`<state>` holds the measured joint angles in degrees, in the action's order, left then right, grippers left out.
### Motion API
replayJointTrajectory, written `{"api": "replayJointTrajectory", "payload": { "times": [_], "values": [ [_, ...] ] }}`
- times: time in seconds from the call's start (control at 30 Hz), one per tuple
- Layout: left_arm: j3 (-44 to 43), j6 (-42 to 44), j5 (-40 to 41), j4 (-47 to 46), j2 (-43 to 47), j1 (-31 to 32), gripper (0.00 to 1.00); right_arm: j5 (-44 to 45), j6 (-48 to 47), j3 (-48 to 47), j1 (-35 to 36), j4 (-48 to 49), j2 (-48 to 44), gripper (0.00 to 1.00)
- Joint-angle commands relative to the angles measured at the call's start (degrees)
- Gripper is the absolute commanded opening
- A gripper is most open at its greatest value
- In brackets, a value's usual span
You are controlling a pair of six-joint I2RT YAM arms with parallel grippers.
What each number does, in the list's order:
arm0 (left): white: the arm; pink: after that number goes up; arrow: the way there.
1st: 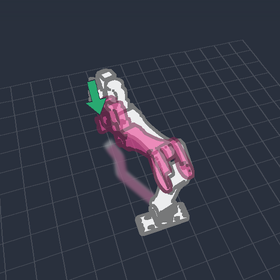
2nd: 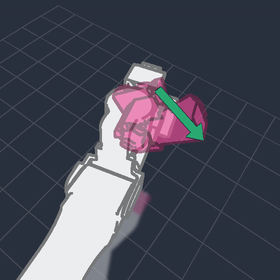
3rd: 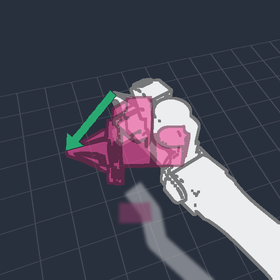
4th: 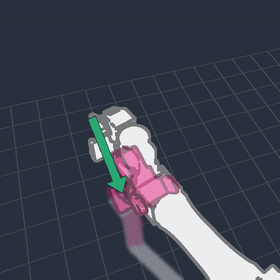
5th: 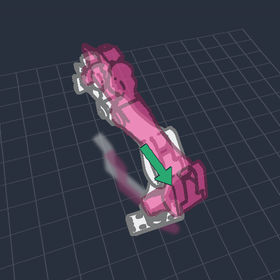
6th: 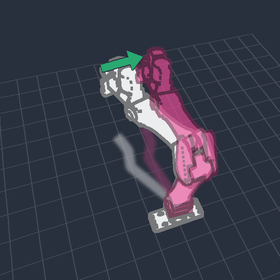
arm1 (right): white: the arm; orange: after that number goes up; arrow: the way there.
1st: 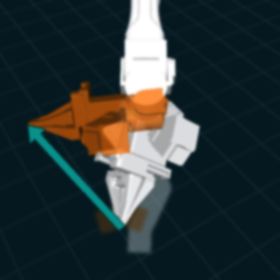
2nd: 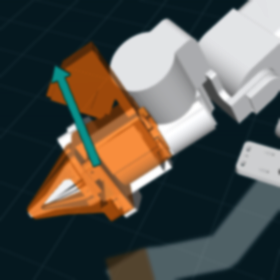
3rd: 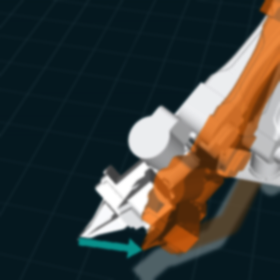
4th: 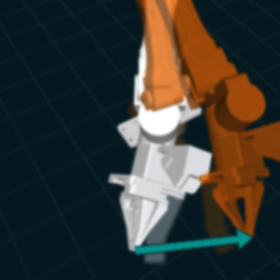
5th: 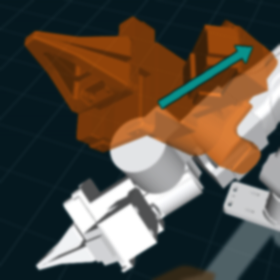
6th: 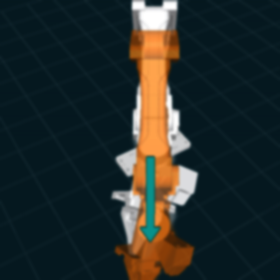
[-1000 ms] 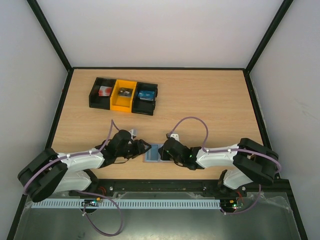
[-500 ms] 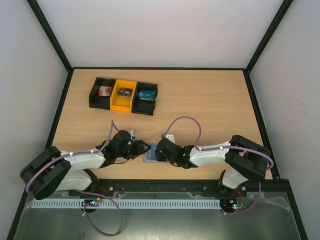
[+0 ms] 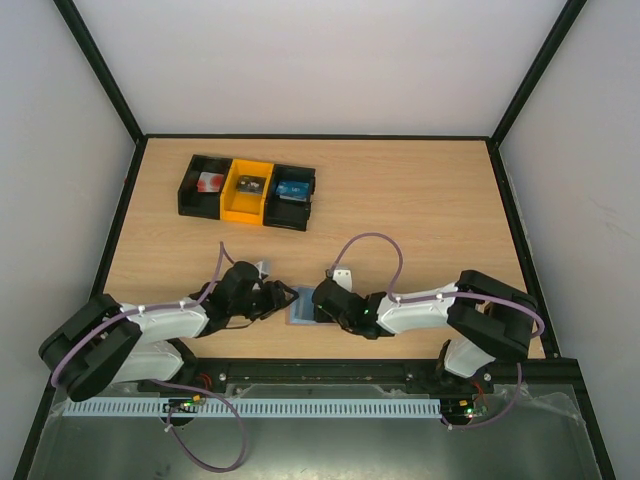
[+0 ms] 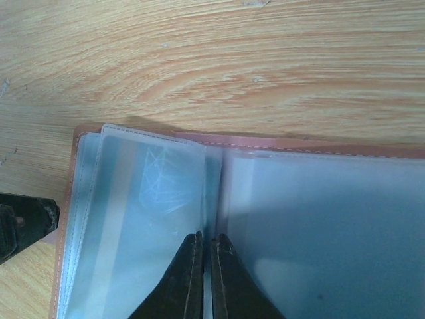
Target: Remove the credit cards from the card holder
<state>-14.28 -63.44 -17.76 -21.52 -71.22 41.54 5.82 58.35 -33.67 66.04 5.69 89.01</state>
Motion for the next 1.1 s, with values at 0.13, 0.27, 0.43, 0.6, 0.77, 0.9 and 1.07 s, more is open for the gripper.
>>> {"api": "replayJointTrajectory", "payload": {
  "times": [0.13,0.27,0.43,0.6,0.77,0.9,1.07],
  "values": [
    [-0.1,0.4,-1.0,0.0,2.1,-0.4,0.54,2.3,0.6,4.3,0.2,-1.1,1.5,0.03],
    [-0.4,-0.4,-1.7,-0.6,4.1,-0.4,0.57,2.4,0.5,5.3,0.1,0.1,1.6,0.02],
    [-0.6,-1.4,-1.7,-2.2,5.2,-0.4,0.63,1.8,0.6,6.1,0.2,1.3,2.0,0.02],
    [-0.8,-1.0,-2.6,-4.3,2.0,-0.4,0.63,1.9,0.3,6.3,0.1,1.5,1.8,0.02],
    [-0.7,-1.2,-4.4,-8.8,-1.6,-0.3,0.63,1.9,0.2,6.7,0.2,1.7,1.6,0.02],
    [-0.6,-1.2,-5.3,-10.2,-2.6,-0.2,0.59,1.9,0.3,7.0,0.2,1.9,1.3,0.02],
    [-0.3,-1.3,-5.4,-10.3,-2.6,-0.2,0.56,1.9,0.3,7.0,0.1,2.0,1.3,0.02]
  ]
}}
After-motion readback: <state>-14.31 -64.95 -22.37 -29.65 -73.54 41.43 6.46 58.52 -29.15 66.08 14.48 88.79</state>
